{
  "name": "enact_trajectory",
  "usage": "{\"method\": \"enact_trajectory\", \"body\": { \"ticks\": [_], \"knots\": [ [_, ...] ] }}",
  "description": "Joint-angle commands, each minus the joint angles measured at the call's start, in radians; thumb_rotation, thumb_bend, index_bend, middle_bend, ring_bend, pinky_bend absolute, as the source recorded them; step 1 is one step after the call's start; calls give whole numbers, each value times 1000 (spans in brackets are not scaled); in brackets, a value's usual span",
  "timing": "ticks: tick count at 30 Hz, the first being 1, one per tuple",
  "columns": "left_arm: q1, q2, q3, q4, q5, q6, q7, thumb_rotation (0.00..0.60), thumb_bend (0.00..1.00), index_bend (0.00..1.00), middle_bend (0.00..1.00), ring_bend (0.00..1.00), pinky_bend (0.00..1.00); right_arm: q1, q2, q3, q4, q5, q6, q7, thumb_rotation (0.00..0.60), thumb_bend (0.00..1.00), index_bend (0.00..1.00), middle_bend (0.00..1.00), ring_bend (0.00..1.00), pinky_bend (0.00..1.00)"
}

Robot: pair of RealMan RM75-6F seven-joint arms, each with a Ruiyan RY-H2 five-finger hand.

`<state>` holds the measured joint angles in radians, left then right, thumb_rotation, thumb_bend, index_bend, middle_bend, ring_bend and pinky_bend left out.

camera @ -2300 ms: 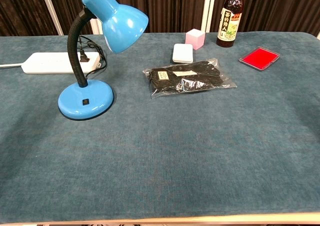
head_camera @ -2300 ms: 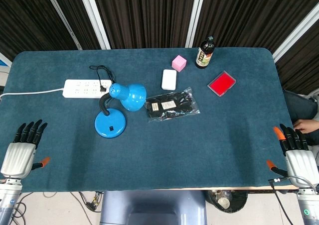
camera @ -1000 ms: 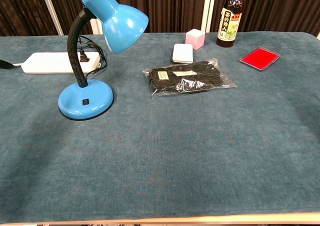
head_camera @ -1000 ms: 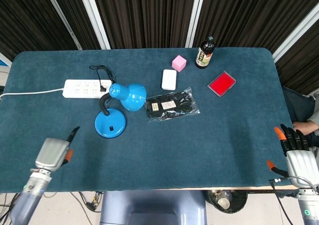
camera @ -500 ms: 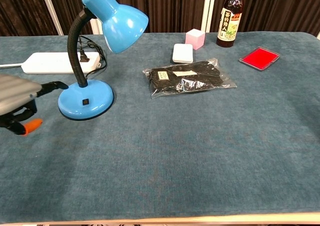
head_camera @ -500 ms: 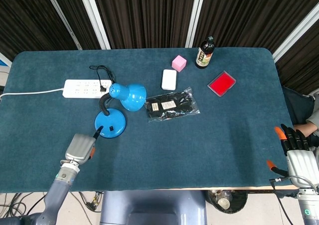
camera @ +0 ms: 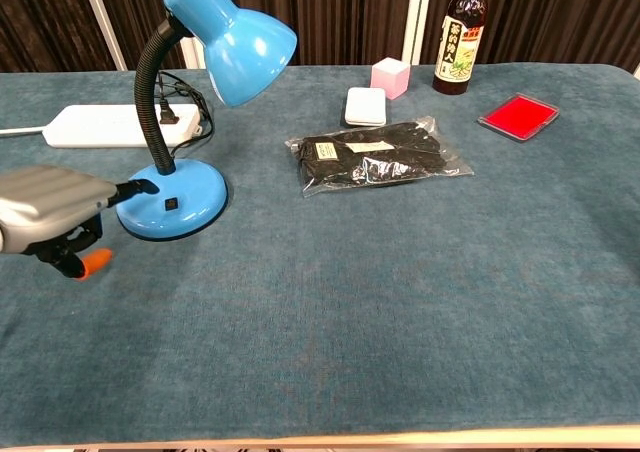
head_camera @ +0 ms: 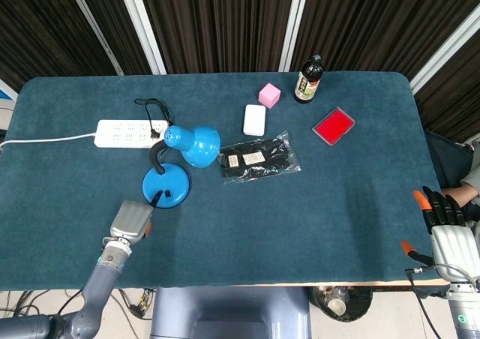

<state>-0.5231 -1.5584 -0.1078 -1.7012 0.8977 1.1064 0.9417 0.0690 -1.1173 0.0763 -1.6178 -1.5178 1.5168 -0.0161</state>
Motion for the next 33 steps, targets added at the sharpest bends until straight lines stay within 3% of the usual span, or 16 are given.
{"method": "enact_trajectory", "body": {
  "ticks": [1, 33],
  "knots": [
    [-8, -12, 1, 4, -15, 3, -11, 600, 477, 0, 868, 906, 903, 0, 0, 1, 0, 2, -1, 0, 600, 249, 0, 0, 0, 0],
    [-50, -49, 88, 42, -42, 28, -30, 600, 483, 0, 869, 906, 903, 1, 1, 1, -3, -5, 3, 4, 600, 250, 0, 0, 0, 0]
  ]
}}
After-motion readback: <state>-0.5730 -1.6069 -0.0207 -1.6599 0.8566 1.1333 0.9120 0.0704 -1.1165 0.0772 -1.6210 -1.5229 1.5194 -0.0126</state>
